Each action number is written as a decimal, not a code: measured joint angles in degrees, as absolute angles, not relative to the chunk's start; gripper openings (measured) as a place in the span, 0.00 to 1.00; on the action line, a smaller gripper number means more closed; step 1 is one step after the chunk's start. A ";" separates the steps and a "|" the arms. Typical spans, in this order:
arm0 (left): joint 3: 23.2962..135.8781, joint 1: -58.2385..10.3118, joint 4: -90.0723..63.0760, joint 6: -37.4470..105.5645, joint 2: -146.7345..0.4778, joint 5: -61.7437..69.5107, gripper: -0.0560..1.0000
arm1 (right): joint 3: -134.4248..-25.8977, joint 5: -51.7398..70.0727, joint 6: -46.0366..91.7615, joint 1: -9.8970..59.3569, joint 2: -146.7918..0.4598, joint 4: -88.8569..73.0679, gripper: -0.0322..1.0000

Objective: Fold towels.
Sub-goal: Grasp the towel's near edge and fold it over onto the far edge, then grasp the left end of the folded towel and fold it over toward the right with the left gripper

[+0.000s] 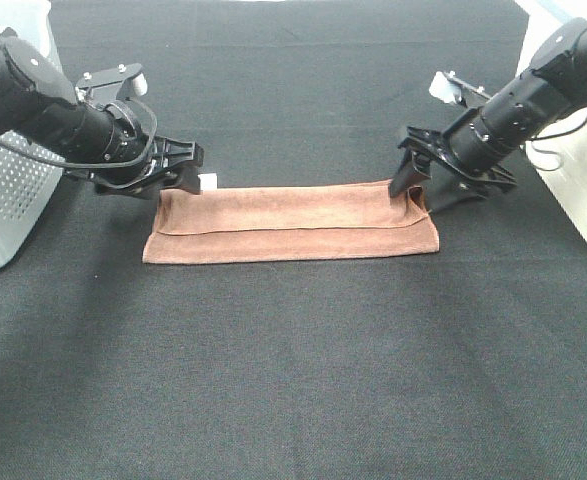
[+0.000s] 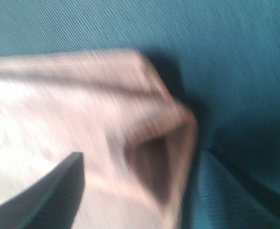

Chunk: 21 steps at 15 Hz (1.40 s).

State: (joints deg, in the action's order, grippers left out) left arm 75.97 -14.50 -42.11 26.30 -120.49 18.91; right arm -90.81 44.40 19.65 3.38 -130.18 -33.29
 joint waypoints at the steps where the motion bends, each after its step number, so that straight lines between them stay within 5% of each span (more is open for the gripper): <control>1: 75.97 -14.50 -41.25 25.10 -120.49 20.05 0.76 | -90.81 46.18 16.39 3.38 -129.03 -29.91 0.67; 5: 76.03 -12.49 -32.31 9.34 -120.49 25.73 0.77 | -90.99 51.80 7.68 3.38 -126.85 -20.34 0.68; 13: 84.11 -12.03 -34.72 6.82 -127.83 33.23 0.73 | -90.99 51.97 6.82 3.38 -126.85 -19.77 0.68; 16: 88.06 -12.03 -37.01 6.36 -130.52 36.84 0.48 | -90.99 51.97 6.82 3.38 -126.85 -19.65 0.68; 18: 88.81 -12.03 -37.01 5.50 -130.86 37.99 0.16 | -90.99 51.97 6.82 3.38 -126.85 -19.48 0.68; 19: 89.38 -12.20 -36.96 5.33 -130.86 38.79 0.08 | -90.99 51.97 6.82 3.38 -126.85 -19.48 0.68; 21: 89.78 -12.26 -36.27 5.27 -130.29 39.88 0.08 | -90.99 51.97 6.82 3.38 -126.85 -19.48 0.68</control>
